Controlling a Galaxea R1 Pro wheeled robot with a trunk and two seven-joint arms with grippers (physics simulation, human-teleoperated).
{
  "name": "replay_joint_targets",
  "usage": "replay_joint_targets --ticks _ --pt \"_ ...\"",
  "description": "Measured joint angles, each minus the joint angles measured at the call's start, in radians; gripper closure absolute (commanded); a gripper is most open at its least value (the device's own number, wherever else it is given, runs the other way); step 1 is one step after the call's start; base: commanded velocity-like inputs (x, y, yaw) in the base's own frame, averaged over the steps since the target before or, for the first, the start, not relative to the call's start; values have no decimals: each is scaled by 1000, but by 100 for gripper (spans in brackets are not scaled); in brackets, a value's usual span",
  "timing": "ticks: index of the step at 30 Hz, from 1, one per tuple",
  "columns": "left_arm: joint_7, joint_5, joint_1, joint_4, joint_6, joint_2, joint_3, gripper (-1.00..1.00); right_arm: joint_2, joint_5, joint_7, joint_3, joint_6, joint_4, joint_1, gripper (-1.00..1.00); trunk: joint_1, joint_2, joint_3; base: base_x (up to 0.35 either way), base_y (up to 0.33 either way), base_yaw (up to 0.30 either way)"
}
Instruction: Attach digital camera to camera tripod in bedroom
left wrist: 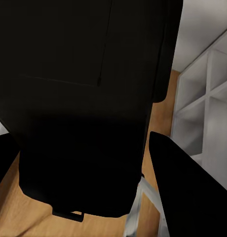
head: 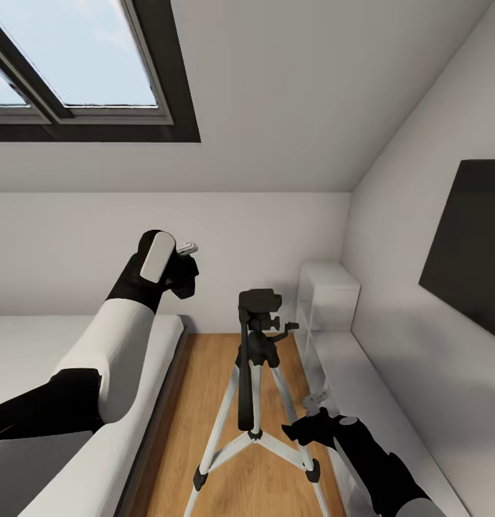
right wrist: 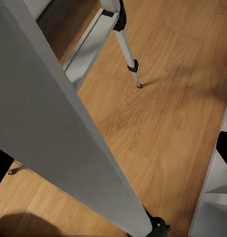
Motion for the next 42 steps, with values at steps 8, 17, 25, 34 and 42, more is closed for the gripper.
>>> replay_joint_targets --ticks 8,17,25,34,42 --pt "0 0 0 1 0 0 0 100 0 10 1 34 0 1 0 -100 0 0 0 0 0 0" --pt "0 1 0 1 0 0 0 100 0 9 2 42 -53 3 0 100 0 0 0 0 0 0" --pt "0 0 0 6 0 0 0 100 2 9 0 41 -59 12 -1 100 0 0 0 0 0 0" --pt "0 0 0 4 0 0 0 100 2 9 0 41 -59 13 -1 100 0 0 0 0 0 0" --pt "5 9 11 -11 -11 0 12 100 11 10 -2 30 -60 2 -1 100 0 0 0 -4 5 0"
